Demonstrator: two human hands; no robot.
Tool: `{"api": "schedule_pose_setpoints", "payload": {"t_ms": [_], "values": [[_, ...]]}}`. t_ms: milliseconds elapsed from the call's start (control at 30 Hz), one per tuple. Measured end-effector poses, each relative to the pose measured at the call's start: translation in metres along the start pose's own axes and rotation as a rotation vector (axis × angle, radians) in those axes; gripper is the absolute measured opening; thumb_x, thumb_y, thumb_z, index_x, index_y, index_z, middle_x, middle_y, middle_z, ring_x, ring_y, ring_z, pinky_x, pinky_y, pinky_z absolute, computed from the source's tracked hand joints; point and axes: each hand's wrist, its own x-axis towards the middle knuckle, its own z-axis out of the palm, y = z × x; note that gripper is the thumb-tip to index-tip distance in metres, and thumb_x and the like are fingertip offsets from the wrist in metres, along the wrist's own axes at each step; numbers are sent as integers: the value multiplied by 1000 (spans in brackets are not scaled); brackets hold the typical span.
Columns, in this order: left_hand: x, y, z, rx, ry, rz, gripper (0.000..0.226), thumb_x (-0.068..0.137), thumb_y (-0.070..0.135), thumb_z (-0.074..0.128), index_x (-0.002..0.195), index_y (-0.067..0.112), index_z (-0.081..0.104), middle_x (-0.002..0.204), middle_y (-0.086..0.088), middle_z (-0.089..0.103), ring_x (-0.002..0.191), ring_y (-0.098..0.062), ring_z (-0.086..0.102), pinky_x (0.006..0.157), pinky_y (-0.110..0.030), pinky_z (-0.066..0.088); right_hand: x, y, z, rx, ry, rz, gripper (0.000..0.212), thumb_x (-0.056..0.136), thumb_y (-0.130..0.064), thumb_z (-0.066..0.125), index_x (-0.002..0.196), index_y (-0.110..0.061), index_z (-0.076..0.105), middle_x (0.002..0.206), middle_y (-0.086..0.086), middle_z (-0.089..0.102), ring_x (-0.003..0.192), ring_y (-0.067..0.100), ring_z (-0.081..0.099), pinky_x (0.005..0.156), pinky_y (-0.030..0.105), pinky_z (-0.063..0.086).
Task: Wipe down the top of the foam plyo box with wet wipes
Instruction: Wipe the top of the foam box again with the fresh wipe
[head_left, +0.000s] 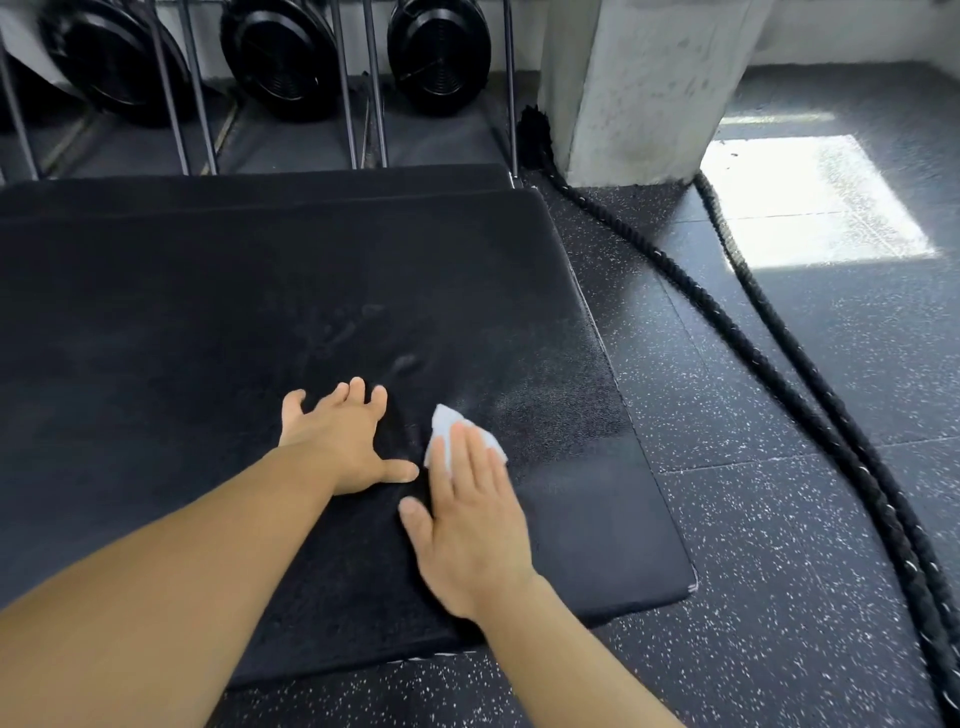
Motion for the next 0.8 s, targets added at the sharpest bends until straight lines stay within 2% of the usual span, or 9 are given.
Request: {"api": "schedule_pose_setpoints", "payload": {"t_ms": [67,167,267,467,633,800], "values": [[0,1,-1,8,-7,-4,108,74,83,45,155,27,-1,163,1,-4,150,-14,0,116,-50,-3,0,1,0,-54,-31,-75,76,96,-51,1,158,-7,-6,164,13,-19,148,23,-26,118,37,-23],[-2,2,-3,23,-27,-14,108,76,82,45,155,26,-3,163,0,-6,149,-14,-1,116,-50,-3,-1,29,-8,-101,-32,-97,67,103,-49,9,158,-13,-6,165,8,-16,150,19,-23,119,33,-20],[-5,4,-5,34,-45,-18,106,79,81,42,154,25,-6,163,-2,-8,149,-14,-3,117,-51,-4,-9,68,-18,-117,3,19,66,105,-49,13,158,-16,-7,165,8,-14,151,19,-19,118,30,-19],[-14,12,-8,50,-40,-47,101,84,77,41,154,22,-7,163,-4,-8,149,-17,-7,117,-53,-4,-28,129,-33,-111,-12,249,68,103,-51,7,157,-17,-14,164,4,-20,150,16,-21,118,30,-15],[-24,17,-2,37,82,-83,96,86,74,40,155,22,-4,163,-7,-3,149,-19,-8,116,-52,1,-31,138,-36,-66,-32,294,67,103,-51,6,157,-18,-16,163,1,-24,149,15,-24,119,30,-14],[-38,14,11,-37,232,-36,87,90,68,40,154,26,0,162,0,10,149,-15,10,113,-46,8,-25,121,-33,8,-40,374,69,102,-52,5,156,-13,-16,163,6,-25,149,19,-25,121,33,-15]]}}
